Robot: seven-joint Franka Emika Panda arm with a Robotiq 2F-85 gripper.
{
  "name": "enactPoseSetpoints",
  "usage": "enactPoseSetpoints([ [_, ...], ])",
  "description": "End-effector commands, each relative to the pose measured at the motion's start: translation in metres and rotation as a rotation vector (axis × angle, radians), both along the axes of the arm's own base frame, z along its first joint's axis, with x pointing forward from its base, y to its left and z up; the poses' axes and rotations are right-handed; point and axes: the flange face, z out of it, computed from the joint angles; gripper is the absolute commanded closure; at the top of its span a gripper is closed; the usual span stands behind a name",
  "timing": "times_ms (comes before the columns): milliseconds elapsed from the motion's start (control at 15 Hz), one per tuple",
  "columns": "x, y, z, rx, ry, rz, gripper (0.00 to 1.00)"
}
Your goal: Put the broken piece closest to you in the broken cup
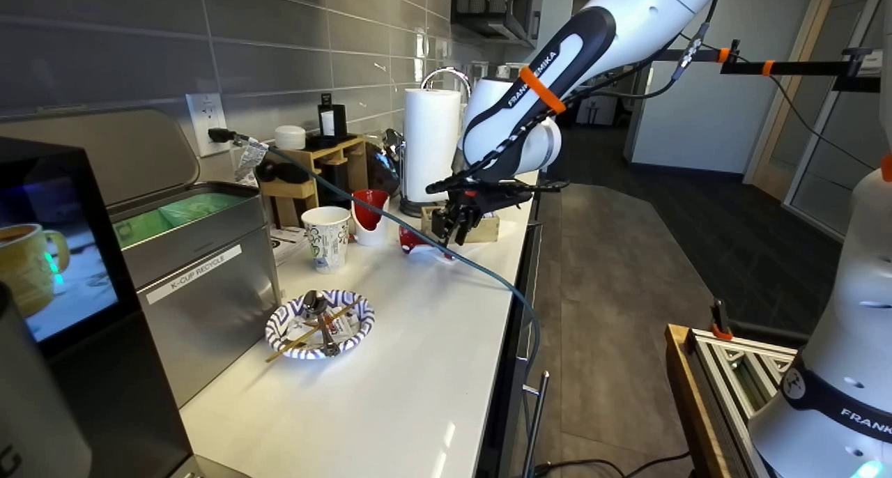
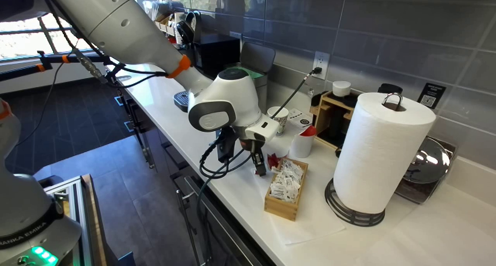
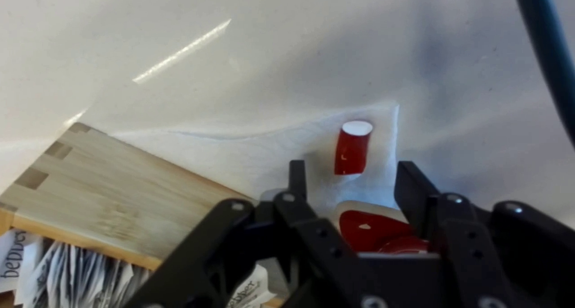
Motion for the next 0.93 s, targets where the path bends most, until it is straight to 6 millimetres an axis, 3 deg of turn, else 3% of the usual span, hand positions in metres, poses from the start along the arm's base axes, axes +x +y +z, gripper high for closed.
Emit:
enactPoseSetpoints([
  [0, -0.002, 0.007, -0.004, -0.010, 0.017, -0.003, 0.45],
  [600, 0.002, 0.010, -0.016, -0.018, 0.045, -0.033, 0.57],
  [867, 0.002, 0.011, -0.016, -0.017, 0.045, -0.041, 0.88],
])
